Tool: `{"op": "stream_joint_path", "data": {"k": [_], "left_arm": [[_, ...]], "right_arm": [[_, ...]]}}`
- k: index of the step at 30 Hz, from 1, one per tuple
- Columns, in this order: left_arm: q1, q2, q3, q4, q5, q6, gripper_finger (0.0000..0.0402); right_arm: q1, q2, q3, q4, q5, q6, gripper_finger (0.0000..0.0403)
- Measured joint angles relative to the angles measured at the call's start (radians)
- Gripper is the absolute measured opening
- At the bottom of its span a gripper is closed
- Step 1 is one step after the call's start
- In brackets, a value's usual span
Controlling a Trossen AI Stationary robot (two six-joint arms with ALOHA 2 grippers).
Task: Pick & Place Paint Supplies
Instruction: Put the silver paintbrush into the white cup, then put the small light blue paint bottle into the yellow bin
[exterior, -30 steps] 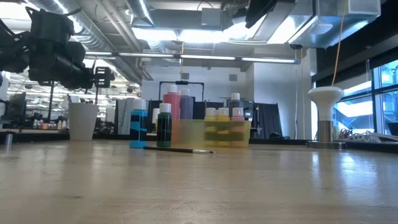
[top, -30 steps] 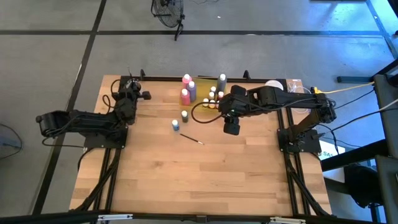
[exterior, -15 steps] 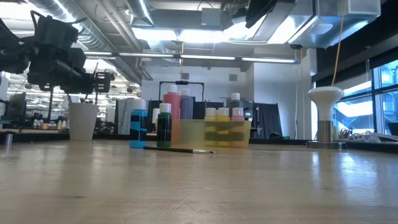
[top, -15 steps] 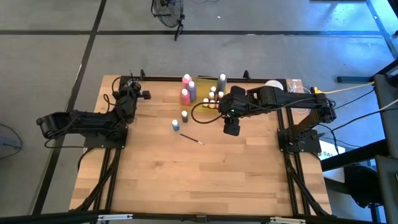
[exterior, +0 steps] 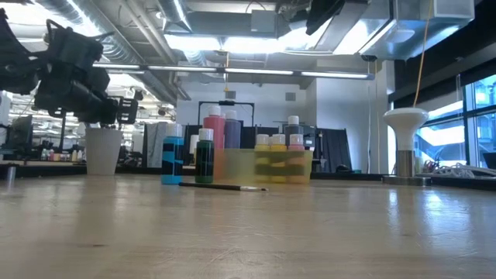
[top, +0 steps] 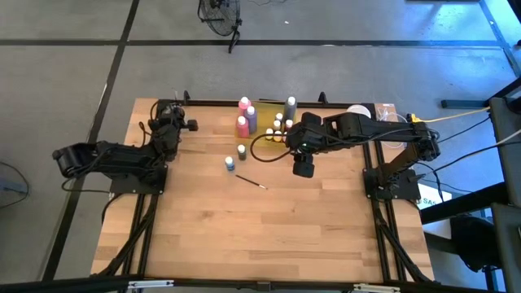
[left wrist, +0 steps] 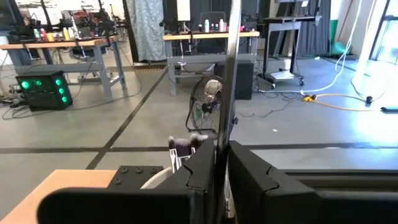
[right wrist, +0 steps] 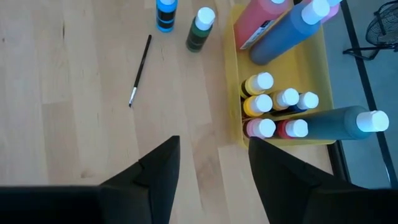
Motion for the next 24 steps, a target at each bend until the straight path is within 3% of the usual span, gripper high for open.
{"op": "stream_joint_path", "data": {"k": [14, 19, 24], "left_arm": [[0.000, 0.008, 0.000, 0.022, -0.001, -0.019, 0.0109], [-0.039, -0.011, 0.000, 0.268, 0.023, 0.080, 0.0121], [-0.130, -0.062, 0.002, 0.560, 0.113, 0.381, 0.0122]], "right_arm": [[0.000, 0.000, 0.000, -0.003, 0.000, 0.000, 0.0192], [0.000, 0.000, 0.000, -0.009, 0.000, 0.000, 0.0192], [0.000, 0.000, 0.000, -0.012, 0.003, 0.000, 0.0192]]}}
